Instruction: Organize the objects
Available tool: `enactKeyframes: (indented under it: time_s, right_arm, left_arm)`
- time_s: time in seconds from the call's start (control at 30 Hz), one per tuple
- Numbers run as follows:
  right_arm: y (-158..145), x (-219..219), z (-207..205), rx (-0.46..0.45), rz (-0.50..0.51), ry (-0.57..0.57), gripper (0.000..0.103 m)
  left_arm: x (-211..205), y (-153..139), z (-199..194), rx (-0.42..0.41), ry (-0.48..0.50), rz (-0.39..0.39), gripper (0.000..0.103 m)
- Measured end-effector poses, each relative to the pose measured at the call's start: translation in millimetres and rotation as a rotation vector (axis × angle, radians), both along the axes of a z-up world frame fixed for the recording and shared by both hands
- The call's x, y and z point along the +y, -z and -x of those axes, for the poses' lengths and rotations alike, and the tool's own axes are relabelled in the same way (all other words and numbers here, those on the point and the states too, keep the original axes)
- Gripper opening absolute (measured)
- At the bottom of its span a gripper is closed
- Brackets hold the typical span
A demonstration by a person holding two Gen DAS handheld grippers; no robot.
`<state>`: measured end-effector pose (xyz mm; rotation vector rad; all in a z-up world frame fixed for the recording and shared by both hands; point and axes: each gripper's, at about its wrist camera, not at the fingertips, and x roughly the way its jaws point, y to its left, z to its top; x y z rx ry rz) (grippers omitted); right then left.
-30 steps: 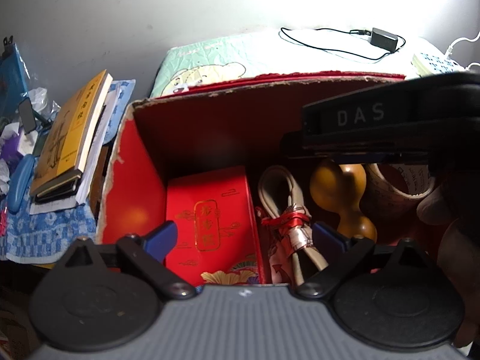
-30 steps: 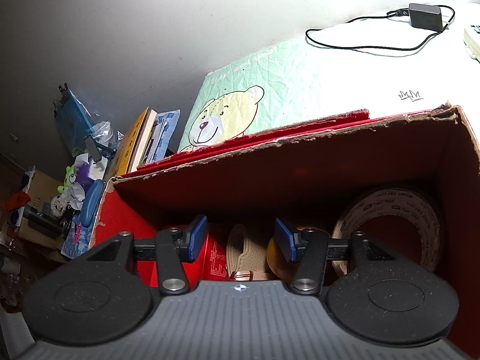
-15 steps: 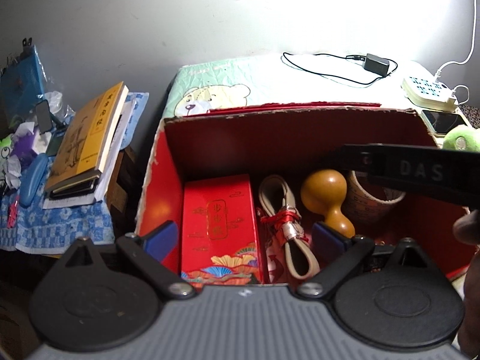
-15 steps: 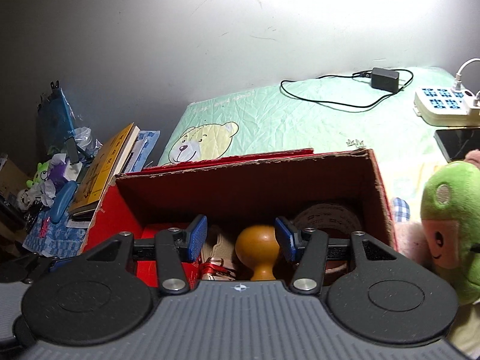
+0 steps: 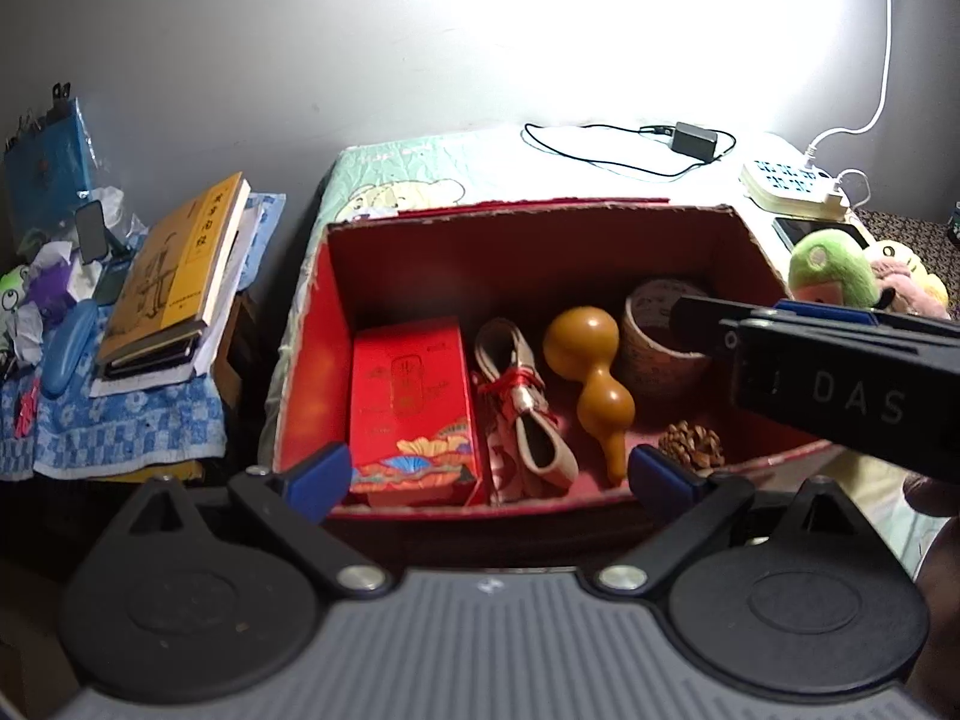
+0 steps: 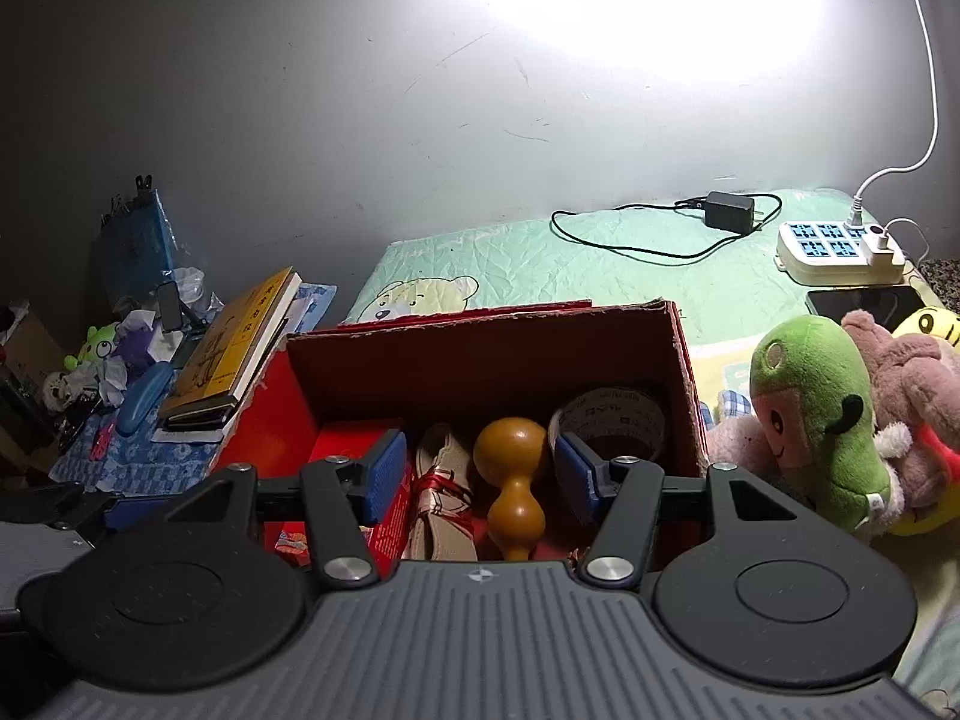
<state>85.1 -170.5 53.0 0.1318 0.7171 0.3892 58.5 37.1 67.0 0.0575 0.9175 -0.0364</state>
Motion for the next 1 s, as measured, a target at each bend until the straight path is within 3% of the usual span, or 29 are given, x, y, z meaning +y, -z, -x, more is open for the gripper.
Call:
enactKeyframes:
  time_s: [0.23, 1.0]
  right_arm:
    - [7.0, -0.8, 23.8, 0.026, 0.030, -0.003, 0.061]
    - [47.8, 1.0, 56.2, 0.252, 0.088, -0.033, 0.067]
  left_arm:
    - [-1.4, 13.6, 21.8, 0.051, 0.013, 0.005, 0.099]
    - [-7.6, 74.4, 33.8, 0.357, -0.009, 0.023, 0.099]
